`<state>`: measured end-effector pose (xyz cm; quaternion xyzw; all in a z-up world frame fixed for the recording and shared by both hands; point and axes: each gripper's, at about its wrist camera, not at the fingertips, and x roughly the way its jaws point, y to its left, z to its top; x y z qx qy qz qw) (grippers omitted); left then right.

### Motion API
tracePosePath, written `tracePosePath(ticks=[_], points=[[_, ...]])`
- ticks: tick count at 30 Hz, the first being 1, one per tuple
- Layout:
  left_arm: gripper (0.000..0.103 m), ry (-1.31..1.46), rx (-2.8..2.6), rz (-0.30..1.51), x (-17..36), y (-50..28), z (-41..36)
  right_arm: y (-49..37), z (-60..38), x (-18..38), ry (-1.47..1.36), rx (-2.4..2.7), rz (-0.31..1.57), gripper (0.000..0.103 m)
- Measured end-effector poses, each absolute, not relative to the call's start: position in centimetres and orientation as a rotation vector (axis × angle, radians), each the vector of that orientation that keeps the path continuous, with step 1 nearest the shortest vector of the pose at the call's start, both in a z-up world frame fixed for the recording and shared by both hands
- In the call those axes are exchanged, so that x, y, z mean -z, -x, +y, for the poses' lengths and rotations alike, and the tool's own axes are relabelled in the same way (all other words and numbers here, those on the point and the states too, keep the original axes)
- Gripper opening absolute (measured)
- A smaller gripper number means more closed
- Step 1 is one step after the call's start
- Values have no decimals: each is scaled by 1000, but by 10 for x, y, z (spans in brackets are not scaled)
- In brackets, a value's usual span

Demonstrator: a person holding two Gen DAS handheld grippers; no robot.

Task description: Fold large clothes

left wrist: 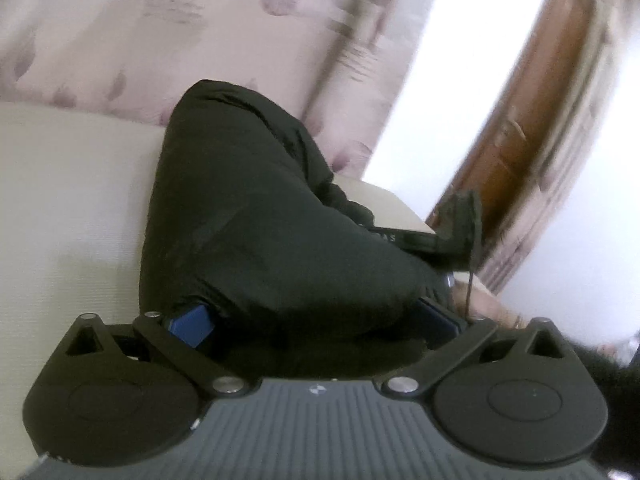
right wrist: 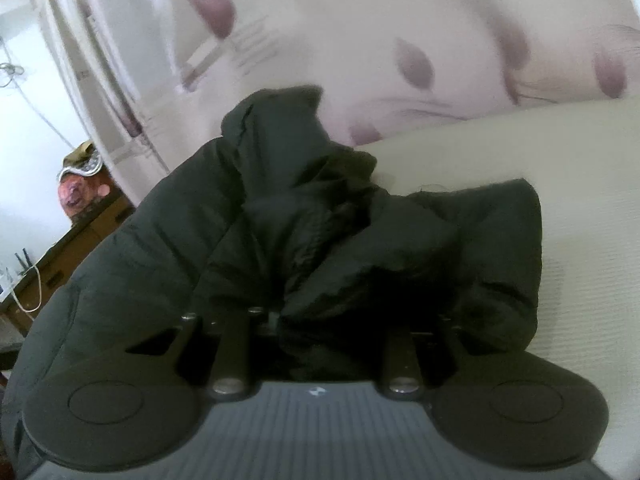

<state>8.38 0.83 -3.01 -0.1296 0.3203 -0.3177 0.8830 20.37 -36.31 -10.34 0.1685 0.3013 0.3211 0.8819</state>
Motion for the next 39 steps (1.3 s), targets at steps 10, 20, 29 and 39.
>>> tracePosePath(ticks=[10,20,29,39], points=[[103,93,734,546,6,-34,23,-202,-406,65,-342,-585,560,23],[99,256,903,440,-5,-93,-42,-205,-415,101,-540,-583,577,23],[71,154,960,648,46,-135,-92,-204,-413,116,-666,-584,583,28],[23,313,896,835,82,-172,-74,-149,-413,45,-347,-396,450,36]])
